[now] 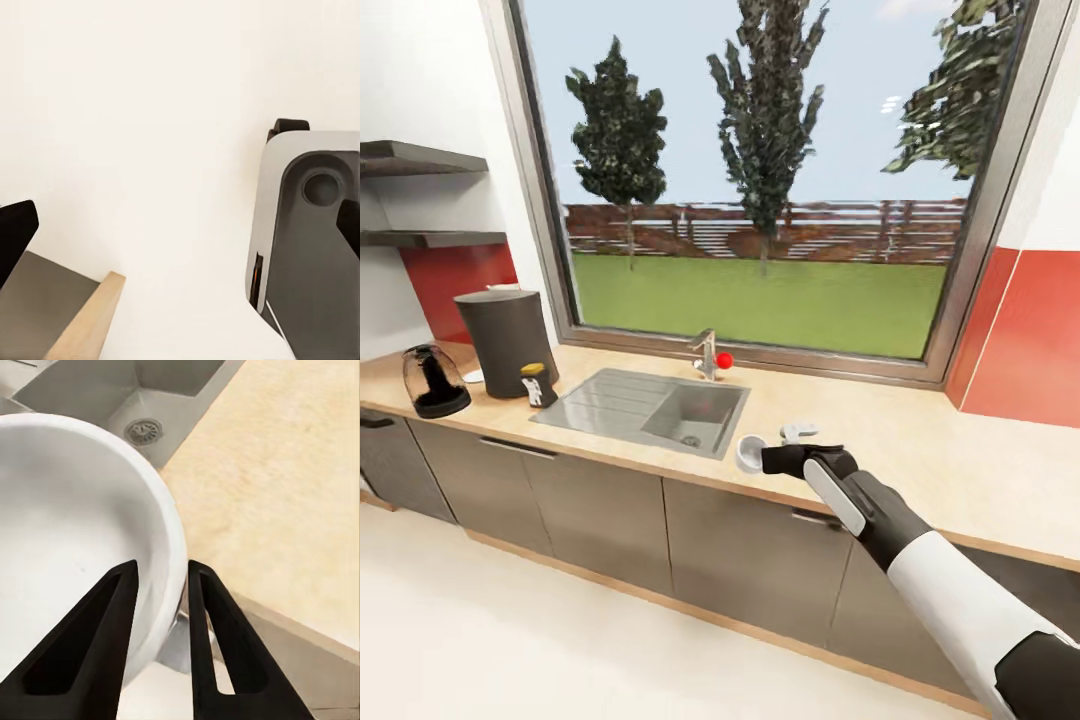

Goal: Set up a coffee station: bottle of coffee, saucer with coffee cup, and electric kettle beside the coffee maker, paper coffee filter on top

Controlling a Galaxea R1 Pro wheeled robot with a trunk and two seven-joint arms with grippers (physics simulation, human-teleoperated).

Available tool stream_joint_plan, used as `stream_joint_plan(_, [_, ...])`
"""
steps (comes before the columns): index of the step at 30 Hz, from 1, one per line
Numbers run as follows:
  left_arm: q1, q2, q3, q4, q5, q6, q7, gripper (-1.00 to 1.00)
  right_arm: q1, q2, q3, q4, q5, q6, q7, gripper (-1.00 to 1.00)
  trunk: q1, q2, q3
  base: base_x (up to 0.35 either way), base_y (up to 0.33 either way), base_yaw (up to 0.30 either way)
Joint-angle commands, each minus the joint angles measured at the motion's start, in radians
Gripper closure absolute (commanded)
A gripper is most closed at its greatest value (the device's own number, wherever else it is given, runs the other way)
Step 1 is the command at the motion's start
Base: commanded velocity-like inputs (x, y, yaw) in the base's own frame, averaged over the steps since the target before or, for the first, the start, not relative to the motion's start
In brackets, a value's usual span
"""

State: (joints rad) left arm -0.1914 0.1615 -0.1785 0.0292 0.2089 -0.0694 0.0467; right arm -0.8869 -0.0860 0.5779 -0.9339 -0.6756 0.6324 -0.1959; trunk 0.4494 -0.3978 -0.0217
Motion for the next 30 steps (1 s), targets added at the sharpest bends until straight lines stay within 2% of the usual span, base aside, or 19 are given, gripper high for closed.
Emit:
stream_joint_plan(1, [-0.001,0.000,-0.009,0.003,0.009,-0.006,0.001,-1.00,-0.001,-0.001,0.004,-0.002,-0.012,0.002,-0.008,1.00,0.001,-0.002,-0.003,0.010,0.011,0.222])
stream_joint_plan(5, [-0.002,0.000,-0.009,0.003,0.009,-0.006,0.001,-1.00,-0.001,-0.001,0.004,-0.003,-0.012,0.002,-0.008,1.00,0.001,-0.002,-0.007,0.004,0.004,0.185])
stream_joint_plan(17, [-0.002,0.000,-0.009,0.003,0.009,-0.006,0.001,-1.00,-0.001,-0.002,0.003,-0.005,-0.012,0.003,-0.008,1.00,0.001,-0.002,-0.007,0.000,0.000,0.020])
stream_joint_plan(30, [-0.002,0.000,-0.009,0.003,0.009,-0.009,0.001,-1.00,-0.001,-0.001,0.003,-0.005,-0.012,0.003,-0.008,1.00,0.001,-0.002,-0.007,0.000,0.000,0.253])
